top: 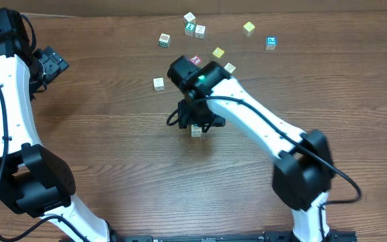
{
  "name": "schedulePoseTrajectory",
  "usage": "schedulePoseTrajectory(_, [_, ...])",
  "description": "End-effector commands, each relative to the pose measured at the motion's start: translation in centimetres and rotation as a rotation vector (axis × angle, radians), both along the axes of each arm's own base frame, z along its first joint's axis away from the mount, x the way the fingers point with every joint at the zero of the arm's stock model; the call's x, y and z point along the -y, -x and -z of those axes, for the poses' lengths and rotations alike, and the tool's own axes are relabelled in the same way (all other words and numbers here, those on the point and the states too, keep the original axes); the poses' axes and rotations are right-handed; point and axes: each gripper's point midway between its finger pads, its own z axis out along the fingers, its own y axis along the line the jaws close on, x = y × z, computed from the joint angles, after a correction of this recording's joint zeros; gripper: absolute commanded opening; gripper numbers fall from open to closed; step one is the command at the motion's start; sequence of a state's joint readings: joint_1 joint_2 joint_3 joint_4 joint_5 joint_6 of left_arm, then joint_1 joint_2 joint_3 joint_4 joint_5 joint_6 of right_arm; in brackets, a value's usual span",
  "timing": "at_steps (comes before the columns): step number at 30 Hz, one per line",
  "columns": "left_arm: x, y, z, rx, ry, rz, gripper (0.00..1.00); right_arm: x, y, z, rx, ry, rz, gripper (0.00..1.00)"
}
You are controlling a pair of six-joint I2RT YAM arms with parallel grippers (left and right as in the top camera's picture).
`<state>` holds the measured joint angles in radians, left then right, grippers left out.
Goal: Form a tower
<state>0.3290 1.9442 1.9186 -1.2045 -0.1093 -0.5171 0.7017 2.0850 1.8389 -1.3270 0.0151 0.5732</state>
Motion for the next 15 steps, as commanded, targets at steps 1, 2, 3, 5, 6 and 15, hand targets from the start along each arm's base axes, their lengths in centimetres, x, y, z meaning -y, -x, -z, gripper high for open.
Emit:
schedulePoseTrajectory(1, [0.1,-0.1,-0.1,0.001,-0.008,0.008,1.00,-0.1,-0.3,0.9,-0.005,0.011,0.009,0.70])
schedulePoseTrajectory(2, [0.1,-0.1,-0.1,0.001,-0.008,0.008,1.00,-0.2,-0.4,0.9,-0.003,0.010,0.012,0.69])
schedulePoseTrajectory(3, [0.1,-0.1,-0.1,0.001,-0.008,0.008,1.00,-0.2,-0.4,0.9,-0.002,0.009,0.012,0.66])
schedulePoseTrajectory(5, [0.1,-0.1,-0.1,0.001,-0.008,0.008,1.00,-0.3,-0.5,0.9,0.003,0.005,0.012,0.63])
schedulePoseTrajectory(6, [0.1,-0.1,-0.1,0.001,-0.008,0.008,0.99,-0.4,-0.6,0.9,0.008,0.002,0.012,0.60])
schedulePoseTrajectory(15, [0.1,-0.1,-0.1,0.001,-0.008,0.008,0.99,-0.2,-0.4,2.0,0.001,0.006,0.035,0.48])
